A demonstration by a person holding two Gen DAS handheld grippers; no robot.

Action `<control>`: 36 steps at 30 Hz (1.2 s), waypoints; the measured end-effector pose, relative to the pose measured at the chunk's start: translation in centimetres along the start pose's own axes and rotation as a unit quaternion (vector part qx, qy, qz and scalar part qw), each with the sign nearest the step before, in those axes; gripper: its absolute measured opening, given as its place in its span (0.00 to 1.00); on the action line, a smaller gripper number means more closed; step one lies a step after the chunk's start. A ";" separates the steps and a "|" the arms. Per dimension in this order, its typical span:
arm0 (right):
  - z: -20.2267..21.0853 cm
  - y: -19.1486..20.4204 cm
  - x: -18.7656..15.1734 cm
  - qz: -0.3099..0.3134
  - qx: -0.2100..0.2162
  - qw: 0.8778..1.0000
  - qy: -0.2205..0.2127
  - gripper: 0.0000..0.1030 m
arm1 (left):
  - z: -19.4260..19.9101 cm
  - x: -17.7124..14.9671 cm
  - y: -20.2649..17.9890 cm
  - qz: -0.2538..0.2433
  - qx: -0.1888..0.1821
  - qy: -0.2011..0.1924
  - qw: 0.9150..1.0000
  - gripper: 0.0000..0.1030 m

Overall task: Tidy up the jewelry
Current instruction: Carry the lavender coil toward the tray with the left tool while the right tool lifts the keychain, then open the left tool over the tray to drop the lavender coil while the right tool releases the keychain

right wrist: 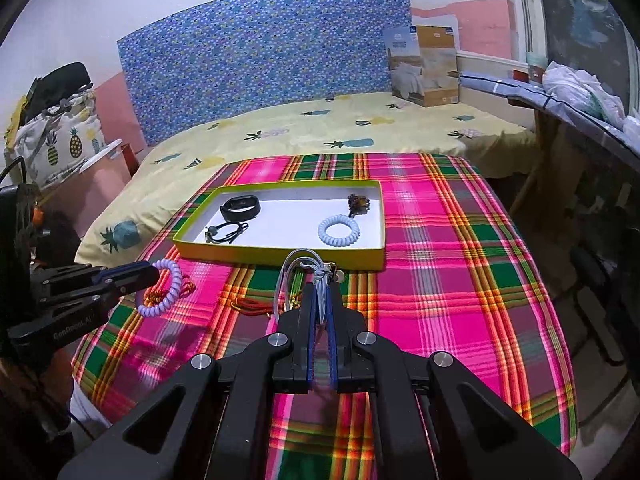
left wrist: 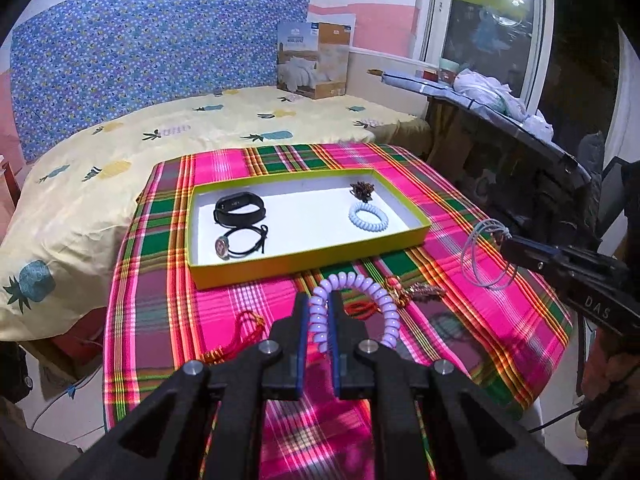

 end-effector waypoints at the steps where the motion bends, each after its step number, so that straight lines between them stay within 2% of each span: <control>1: -0.2 0.0 0.2 0.001 0.001 1.000 0.000 0.05 | -0.2 0.3 0.2 0.002 0.000 0.000 1.000 0.09; 8: -1.9 0.1 1.9 0.005 0.012 1.000 0.006 0.05 | -1.3 2.4 1.4 0.011 0.007 -0.002 1.000 0.09; 24: -6.6 -0.7 7.3 0.022 0.008 1.000 0.008 0.05 | -5.7 7.6 2.8 0.012 0.010 0.007 1.000 0.09; 29: -9.0 -1.9 8.4 0.014 0.002 1.000 0.026 0.05 | -7.6 8.6 3.3 0.015 0.013 0.016 1.000 0.09; 36: -12.2 -3.1 8.1 0.013 -0.005 0.998 0.067 0.05 | -10.0 8.3 3.4 0.016 0.011 0.040 0.999 0.09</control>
Point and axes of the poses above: each gripper's, at about its wrist camera, not at the fingertips, and z roughly against the way its jaws point, y to its left, x to its top, the point moved 9 cm from there along -z, roughly the way its jaws point, and after that the axes turned 14 degrees about y, right-handed, at the moved point
